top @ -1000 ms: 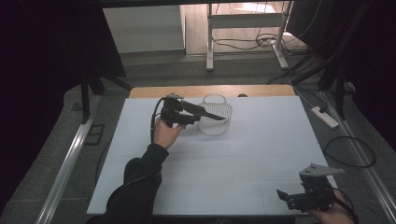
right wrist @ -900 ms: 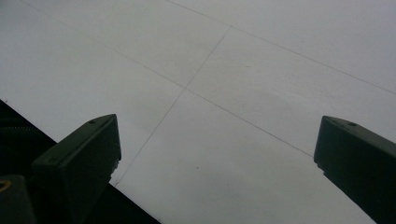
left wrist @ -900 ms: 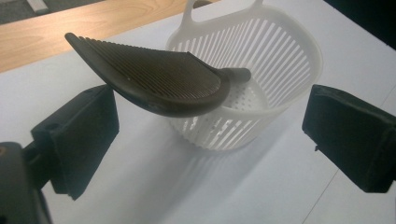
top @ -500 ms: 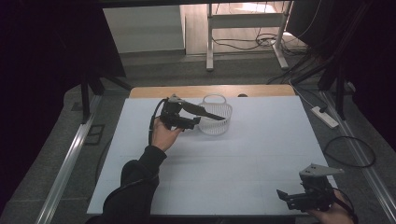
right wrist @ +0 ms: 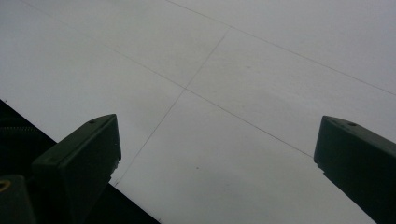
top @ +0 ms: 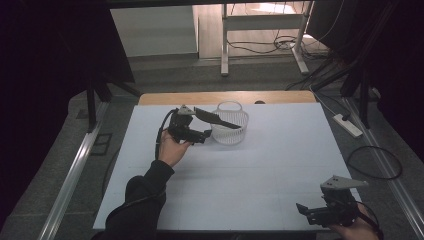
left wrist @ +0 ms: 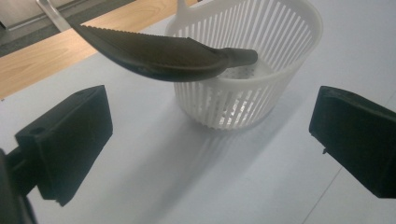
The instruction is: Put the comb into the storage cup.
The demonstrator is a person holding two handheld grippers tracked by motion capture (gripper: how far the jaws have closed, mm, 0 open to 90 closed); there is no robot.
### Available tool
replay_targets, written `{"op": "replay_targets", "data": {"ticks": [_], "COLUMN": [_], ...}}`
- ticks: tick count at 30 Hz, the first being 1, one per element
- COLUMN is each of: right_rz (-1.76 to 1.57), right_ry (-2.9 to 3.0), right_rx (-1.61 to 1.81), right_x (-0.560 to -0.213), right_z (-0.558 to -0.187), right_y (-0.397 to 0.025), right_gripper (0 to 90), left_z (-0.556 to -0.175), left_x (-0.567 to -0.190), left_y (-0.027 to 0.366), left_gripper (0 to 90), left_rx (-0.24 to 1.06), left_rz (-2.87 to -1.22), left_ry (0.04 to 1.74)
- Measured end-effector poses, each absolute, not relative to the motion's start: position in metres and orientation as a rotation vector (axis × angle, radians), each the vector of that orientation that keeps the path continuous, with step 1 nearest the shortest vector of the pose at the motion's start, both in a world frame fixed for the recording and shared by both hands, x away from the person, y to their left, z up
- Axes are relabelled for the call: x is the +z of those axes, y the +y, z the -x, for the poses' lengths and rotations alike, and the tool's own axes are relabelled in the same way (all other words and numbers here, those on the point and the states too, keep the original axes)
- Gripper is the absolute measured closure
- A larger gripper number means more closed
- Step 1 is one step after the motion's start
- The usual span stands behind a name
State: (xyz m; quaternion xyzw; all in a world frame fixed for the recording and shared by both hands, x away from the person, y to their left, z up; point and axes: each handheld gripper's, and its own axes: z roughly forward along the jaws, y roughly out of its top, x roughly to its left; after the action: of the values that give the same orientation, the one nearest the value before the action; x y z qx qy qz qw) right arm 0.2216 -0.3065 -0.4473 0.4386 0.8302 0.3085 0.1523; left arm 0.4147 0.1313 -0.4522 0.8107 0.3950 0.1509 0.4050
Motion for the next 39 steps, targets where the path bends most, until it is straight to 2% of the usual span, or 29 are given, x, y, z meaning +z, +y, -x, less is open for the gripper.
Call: {"op": "replay_targets", "data": {"ticks": [39], "right_rz": [-1.274], "right_ry": [2.342], "right_rx": [0.907], "right_x": [-0.446], "right_z": [-0.220], "right_y": [-0.309], "right_gripper": [0.0], "left_z": [-0.394], "left_x": [-0.461], "left_y": [0.147], "left_gripper": [0.0], "left_rx": [0.323], "left_rz": [-2.072], "left_ry": [1.004]}}
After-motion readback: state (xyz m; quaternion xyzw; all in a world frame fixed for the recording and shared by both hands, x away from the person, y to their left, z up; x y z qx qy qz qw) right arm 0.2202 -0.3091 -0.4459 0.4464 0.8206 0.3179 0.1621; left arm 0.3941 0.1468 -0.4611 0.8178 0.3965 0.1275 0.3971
